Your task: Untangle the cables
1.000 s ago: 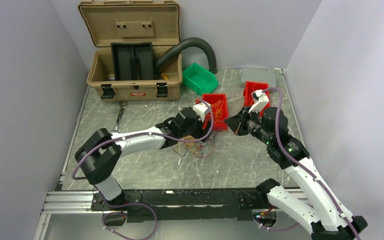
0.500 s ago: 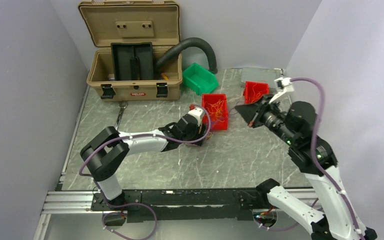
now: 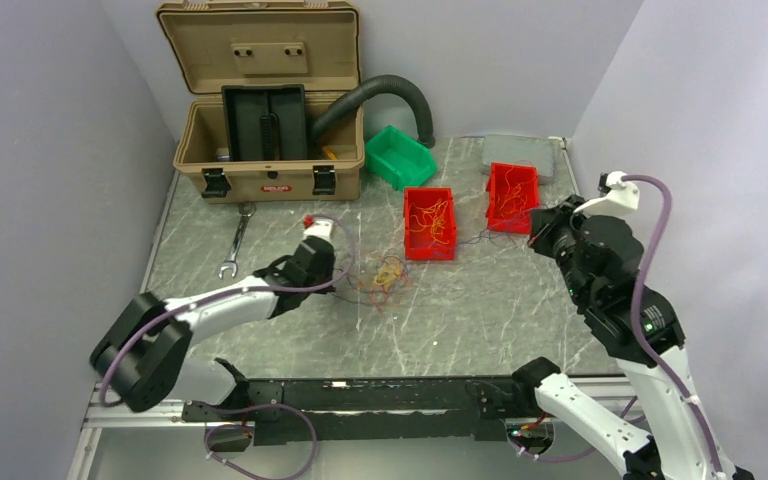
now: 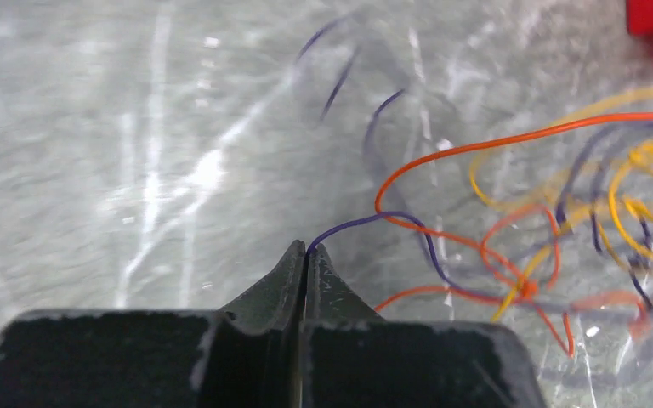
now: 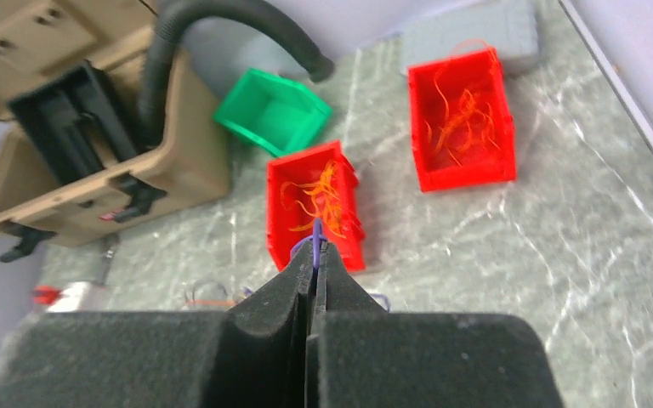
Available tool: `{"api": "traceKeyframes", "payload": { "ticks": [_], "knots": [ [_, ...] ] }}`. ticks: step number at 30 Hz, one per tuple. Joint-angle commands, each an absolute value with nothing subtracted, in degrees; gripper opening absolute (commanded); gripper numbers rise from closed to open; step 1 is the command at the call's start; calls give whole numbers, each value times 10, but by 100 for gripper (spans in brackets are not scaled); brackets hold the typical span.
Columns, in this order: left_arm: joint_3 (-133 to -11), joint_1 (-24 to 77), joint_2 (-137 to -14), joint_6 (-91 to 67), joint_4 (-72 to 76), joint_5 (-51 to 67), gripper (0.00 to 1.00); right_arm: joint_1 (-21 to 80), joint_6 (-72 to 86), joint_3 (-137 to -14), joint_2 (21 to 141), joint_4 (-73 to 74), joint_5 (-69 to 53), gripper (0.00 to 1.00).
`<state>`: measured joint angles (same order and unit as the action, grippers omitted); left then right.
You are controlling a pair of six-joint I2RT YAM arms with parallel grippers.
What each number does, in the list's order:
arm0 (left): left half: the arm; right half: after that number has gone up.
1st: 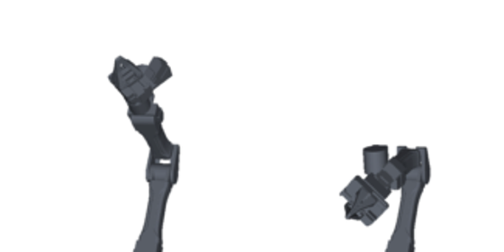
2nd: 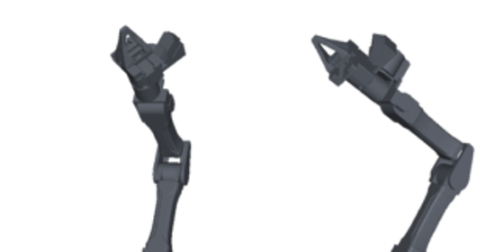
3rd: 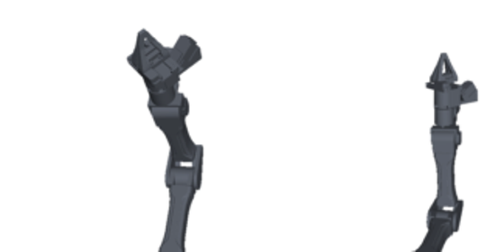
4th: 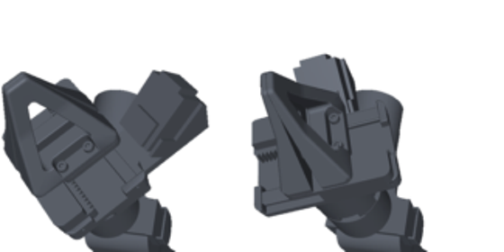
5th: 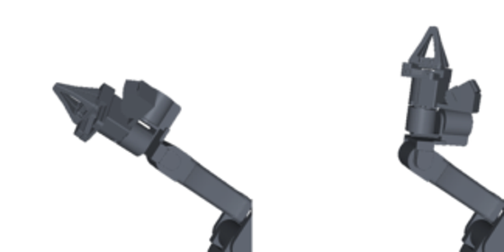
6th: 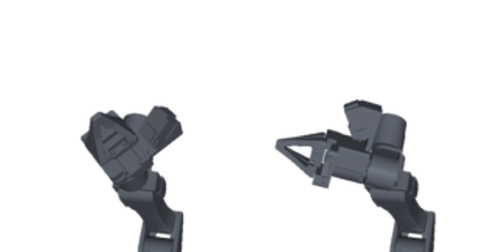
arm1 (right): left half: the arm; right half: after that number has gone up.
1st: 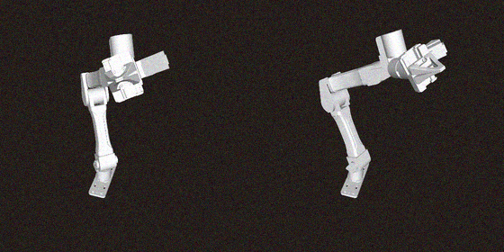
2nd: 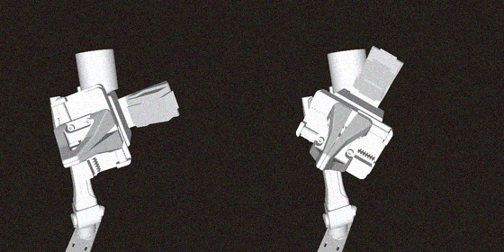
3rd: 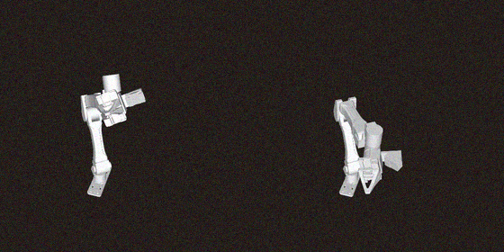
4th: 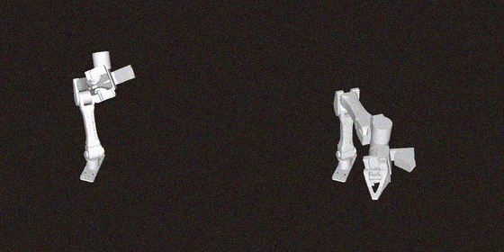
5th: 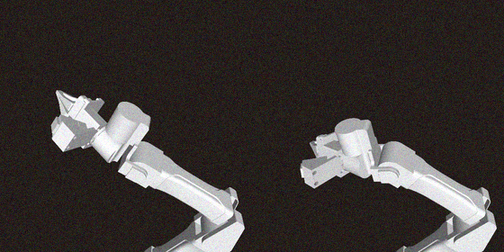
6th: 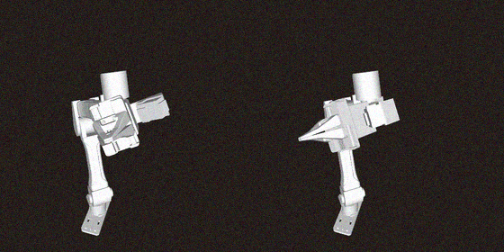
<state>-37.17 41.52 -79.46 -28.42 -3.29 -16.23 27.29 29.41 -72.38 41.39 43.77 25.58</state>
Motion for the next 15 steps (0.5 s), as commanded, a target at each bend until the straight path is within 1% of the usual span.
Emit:
{"api": "traceKeyframes", "payload": {
  "ticks": [1, 5, 10, 15],
  "knots": [
    [-343, 372, -704, -285, -53, -188, 1, 272, 316, -682, 417, 452, 316, 0],
    [-320, 353, -634, -299, -79, -236, 0, 271, 337, -622, 429, 441, 288, 0],
    [-277, 344, -552, -308, -64, -276, 0, 272, 354, -564, 446, 414, 238, 0],
    [-279, 342, -544, -297, -72, -289, 0, 271, 371, -507, 466, 376, 170, 0]
  ]
}}
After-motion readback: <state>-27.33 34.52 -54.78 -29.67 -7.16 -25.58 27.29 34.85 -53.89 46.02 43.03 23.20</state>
